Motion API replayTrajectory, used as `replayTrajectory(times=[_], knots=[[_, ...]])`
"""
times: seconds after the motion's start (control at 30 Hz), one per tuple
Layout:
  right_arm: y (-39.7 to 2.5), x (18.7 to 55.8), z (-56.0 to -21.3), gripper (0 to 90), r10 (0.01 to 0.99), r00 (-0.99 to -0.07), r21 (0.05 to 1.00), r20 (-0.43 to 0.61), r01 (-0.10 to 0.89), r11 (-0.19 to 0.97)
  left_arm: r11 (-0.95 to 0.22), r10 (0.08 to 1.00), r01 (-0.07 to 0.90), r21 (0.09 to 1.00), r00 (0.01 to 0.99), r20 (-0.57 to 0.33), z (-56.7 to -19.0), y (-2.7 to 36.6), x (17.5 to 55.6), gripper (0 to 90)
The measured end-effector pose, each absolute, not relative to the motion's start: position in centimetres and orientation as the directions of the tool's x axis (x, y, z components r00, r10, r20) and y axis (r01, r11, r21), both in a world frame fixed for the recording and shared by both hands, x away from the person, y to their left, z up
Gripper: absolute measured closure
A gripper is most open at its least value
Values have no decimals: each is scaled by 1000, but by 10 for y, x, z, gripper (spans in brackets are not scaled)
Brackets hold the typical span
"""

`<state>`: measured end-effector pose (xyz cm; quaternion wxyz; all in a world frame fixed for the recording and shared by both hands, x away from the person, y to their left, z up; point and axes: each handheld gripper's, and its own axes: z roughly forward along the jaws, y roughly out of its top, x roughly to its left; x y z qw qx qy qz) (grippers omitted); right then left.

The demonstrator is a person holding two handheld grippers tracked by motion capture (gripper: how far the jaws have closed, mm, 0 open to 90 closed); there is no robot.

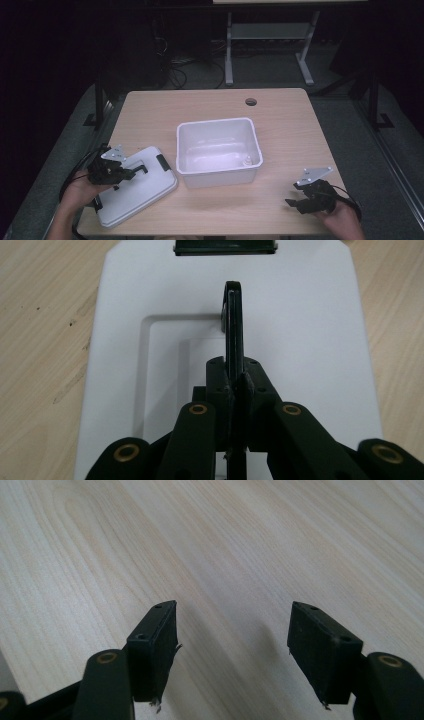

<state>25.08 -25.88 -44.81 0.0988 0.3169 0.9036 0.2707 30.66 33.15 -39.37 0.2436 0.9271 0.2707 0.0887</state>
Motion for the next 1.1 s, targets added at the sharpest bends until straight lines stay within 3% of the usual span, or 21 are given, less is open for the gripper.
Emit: replayTrajectory(times=[0.5, 1.1], knots=[[-262, 249, -447, 350, 643, -765, 578, -6, 523, 627, -741, 539, 444, 504, 841, 51, -367, 342, 299, 840], [-265, 245, -442, 331, 661, -751, 608, -6, 522, 598, -753, 524, 407, 517, 846, 97, -298, 357, 288, 840]])
